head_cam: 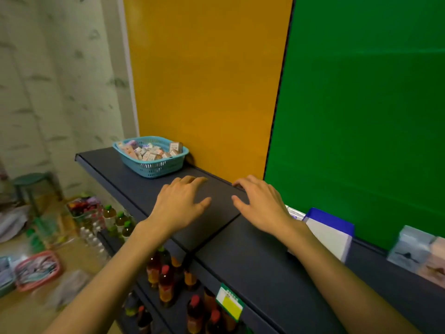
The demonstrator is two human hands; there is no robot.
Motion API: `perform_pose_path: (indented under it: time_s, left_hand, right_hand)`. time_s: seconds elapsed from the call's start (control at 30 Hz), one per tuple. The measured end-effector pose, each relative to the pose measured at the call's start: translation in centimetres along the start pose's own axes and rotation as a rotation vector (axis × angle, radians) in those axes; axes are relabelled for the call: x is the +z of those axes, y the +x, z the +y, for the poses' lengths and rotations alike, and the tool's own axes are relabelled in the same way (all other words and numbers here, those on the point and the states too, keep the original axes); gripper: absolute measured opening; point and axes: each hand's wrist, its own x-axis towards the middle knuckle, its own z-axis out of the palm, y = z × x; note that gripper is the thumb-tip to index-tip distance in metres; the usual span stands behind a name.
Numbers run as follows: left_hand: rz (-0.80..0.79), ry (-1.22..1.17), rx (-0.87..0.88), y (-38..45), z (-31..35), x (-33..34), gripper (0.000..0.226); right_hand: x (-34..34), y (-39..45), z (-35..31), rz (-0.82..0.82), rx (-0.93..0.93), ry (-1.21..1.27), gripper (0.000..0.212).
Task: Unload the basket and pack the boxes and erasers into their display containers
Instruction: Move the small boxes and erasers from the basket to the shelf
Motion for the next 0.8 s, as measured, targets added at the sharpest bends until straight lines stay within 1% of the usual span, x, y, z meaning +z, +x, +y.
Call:
perform_pose_path:
  time_s: [0.2,0.4,0.6,0.8]
  left_hand:
    - [0.012,0.011,-0.06,-1.2,-11.4,-2.3,0.064]
    - [0.039,0.032,-0.056,0.1,-21.5,-3.6,0.065]
    - [0.046,-0.004,-0.024,2.1,-28.0,-3.3,0.063]
    - [0.103,-0.1,-0.028,5.2,-33.5,-2.0,0.057]
  right_hand:
    - [4.3,5.4,-6.6,-0.013,0.031,-0.026,0.037]
    - [8.5,10.7,-13.1,-0.016,0.062,-0.045,0.036]
    - [11.2,15.1,-17.1,-0.043,0.08,-0.075,0.037]
    - [14.4,21.5,-18.6,-0.001,0.114,-0.048,0.035]
